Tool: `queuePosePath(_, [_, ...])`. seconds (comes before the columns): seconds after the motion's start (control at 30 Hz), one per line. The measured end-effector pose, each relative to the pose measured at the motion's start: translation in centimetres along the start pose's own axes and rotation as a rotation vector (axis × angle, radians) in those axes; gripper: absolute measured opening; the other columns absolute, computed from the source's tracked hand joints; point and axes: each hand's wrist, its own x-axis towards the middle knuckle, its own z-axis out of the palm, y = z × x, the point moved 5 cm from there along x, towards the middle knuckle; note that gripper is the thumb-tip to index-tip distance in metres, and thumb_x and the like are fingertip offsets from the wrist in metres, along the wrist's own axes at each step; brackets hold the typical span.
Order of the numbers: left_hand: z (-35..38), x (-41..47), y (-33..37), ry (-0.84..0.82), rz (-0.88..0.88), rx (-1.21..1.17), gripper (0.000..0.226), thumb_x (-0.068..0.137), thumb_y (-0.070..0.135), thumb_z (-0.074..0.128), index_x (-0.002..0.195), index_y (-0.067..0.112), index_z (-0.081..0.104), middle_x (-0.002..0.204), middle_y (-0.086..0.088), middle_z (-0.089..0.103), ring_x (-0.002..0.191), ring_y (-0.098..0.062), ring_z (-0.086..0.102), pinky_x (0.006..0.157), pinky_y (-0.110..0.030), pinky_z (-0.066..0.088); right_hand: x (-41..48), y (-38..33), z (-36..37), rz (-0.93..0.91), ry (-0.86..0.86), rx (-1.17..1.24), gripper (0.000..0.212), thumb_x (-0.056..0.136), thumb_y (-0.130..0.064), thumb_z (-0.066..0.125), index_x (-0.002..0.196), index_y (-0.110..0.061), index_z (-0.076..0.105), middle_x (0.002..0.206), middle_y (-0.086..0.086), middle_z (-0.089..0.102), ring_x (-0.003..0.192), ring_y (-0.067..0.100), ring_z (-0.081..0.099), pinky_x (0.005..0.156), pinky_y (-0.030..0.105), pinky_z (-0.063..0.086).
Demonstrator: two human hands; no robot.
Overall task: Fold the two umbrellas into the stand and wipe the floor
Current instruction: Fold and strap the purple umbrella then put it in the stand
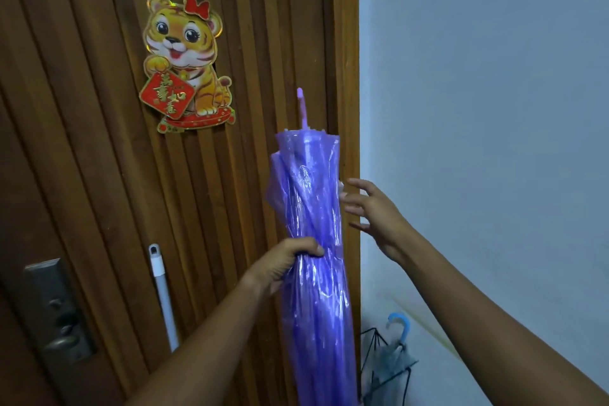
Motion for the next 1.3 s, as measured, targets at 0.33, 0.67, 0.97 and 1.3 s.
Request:
queuePosePath(0.33, [0.3,0.5,0.0,-0.168,-0.074,-0.044,0.05,0.054,0.015,0.072,0.103,0.004,0.072,0.097,-0.017,0.071,0.086,-0.03,0.07,0.083,-0.041,0.057,-0.4,0.3,1.4,-0.074,-0.031,-0.025,0.028,0.088,-0.015,0.073,0.115,-0.014,0.068,0.105,0.005,0.077,0.089,0.02,0.076,0.073,0.029,0.062])
queuePosePath(0.67, [1.8,1.8,-0.9,0.085,0.221,0.236,0.064,0.058,0.026,0.092,0.117,0.019,0.067,0.108,-0.005,0.074,0.103,-0.023,0.07,0.097,-0.046,0.054,0.6,0.2,2.8,-0.153,-0.054,-0.364,0.053,0.079,-0.021,0.079,0.128,-0.022,0.057,0.113,-0.004,0.071,0.103,0.017,0.07,0.088,0.038,0.06])
queuePosePath(0.97, [-0.1,2.0,-0.8,0.138,0.214,0.209,0.048,0.066,0.008,0.085,0.111,0.013,0.069,0.103,-0.013,0.074,0.093,-0.025,0.072,0.083,-0.037,0.059,-0.9,-2.4,2.5,-0.501,0.164,-0.86,0.035,0.083,-0.046,0.076,0.112,-0.026,0.073,0.107,-0.004,0.06,0.095,0.008,0.059,0.081,0.024,0.05])
queuePosePath(1.3, [-2.4,1.7,-0.5,0.216,0.138,0.149,0.043,0.061,0.006,0.083,0.102,0.007,0.071,0.088,-0.014,0.074,0.077,-0.028,0.071,0.075,-0.041,0.06,-1.2,-2.9,1.7,-0.223,-0.198,-0.317,0.013,0.097,-0.011,0.063,0.089,-0.001,0.062,0.083,0.002,0.072,0.077,0.009,0.07,0.074,0.028,0.059])
